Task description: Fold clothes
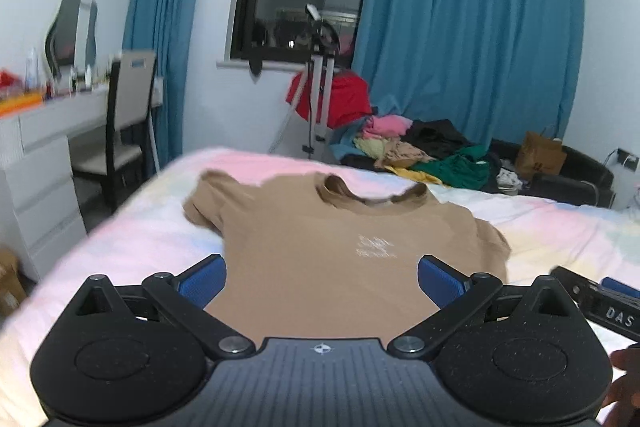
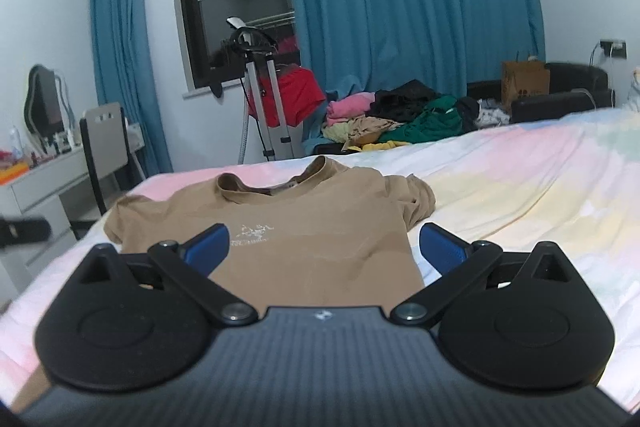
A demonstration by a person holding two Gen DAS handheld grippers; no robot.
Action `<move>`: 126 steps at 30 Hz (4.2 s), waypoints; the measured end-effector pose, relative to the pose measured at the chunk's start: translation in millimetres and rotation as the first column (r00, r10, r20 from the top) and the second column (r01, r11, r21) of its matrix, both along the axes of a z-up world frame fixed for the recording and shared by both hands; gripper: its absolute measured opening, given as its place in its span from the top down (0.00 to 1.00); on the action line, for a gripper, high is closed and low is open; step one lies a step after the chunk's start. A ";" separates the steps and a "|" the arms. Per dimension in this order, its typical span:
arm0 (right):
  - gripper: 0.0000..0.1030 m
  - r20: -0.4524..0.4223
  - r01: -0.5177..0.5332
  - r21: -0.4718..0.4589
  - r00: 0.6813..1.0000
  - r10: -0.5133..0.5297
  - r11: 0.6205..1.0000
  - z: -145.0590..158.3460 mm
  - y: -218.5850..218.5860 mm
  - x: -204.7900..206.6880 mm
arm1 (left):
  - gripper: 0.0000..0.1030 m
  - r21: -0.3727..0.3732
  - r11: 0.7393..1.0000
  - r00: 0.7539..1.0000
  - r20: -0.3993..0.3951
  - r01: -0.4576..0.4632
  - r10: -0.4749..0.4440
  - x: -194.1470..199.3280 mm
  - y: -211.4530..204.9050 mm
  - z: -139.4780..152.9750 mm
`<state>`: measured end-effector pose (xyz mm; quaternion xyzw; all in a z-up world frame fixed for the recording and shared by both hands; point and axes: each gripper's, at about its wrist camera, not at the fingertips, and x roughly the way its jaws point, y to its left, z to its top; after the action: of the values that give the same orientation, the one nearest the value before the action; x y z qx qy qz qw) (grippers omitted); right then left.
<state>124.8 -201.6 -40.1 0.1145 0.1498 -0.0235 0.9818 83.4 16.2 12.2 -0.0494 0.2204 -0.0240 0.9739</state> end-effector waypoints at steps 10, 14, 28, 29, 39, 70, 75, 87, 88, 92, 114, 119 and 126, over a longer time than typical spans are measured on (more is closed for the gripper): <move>0.00 -0.013 0.053 0.144 0.999 -0.052 0.988 -7.0 -27.1 17.4 | 0.00 0.123 0.992 1.000 -0.001 0.027 -0.027 48.4 -35.6 -30.7; 0.00 -0.007 0.053 0.147 0.999 -0.052 0.988 -11.6 -28.7 23.2 | 0.00 0.100 0.994 0.999 -0.019 0.044 -0.042 63.1 -33.3 -45.4; 0.04 -0.092 0.208 0.478 0.978 -0.187 0.853 -56.7 -123.7 155.5 | 0.00 0.081 0.991 0.994 -0.038 0.108 -0.106 94.3 -31.9 -93.0; 0.04 -0.120 0.238 0.507 0.971 -0.206 0.828 -66.4 -137.1 171.1 | 0.00 0.069 0.990 0.992 -0.043 0.122 -0.119 93.5 -31.9 -95.0; 0.59 -0.261 0.351 0.469 0.932 -0.252 0.810 -138.7 -176.6 286.5 | 0.00 -0.070 0.985 0.986 -0.044 0.156 -0.159 121.5 -27.2 -114.4; 0.14 -0.195 0.252 0.745 0.968 -0.160 0.618 -154.7 -192.8 240.6 | 0.00 -0.215 0.970 0.988 -0.084 0.112 -0.133 126.8 -17.5 -116.4; 0.31 -0.088 0.210 0.666 0.975 -0.204 0.715 -139.3 -183.1 283.1 | 0.00 -0.326 0.942 0.987 -0.112 0.075 -0.118 139.6 -2.4 -116.6; 0.93 -0.102 0.342 0.274 0.940 -0.326 0.899 -74.5 -148.0 291.9 | 0.00 -0.213 0.976 0.997 -0.043 0.053 -0.064 136.8 19.0 -79.9; 0.93 -0.077 0.340 0.225 0.940 -0.331 0.913 -63.2 -137.9 289.3 | 0.00 -0.183 0.982 0.997 -0.050 0.055 -0.065 133.7 22.0 -75.8; 0.93 0.011 0.319 0.033 0.948 -0.319 0.947 -24.0 -89.5 284.2 | 0.00 -0.111 0.993 0.999 -0.027 0.034 -0.037 114.8 46.5 -64.6; 0.17 -0.216 -0.174 -0.176 0.967 0.135 0.969 -40.2 120.5 322.0 | 0.00 -0.119 0.982 0.988 -0.068 -0.144 0.136 104.7 139.0 -67.3; 0.17 -0.167 -0.192 -0.107 0.971 0.173 0.976 -12.4 106.2 249.4 | 0.00 -0.121 0.983 0.990 -0.055 -0.136 0.130 97.9 131.7 -63.5; 0.17 -0.105 -0.206 -0.012 0.973 0.204 0.978 25.0 81.4 103.6 | 0.00 -0.138 0.987 0.996 -0.042 -0.087 0.082 71.1 109.7 -56.9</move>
<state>228.4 -120.2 -15.1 0.0859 0.2110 0.0704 0.9711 154.5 125.9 -44.7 -0.1270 0.2333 0.0029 0.9641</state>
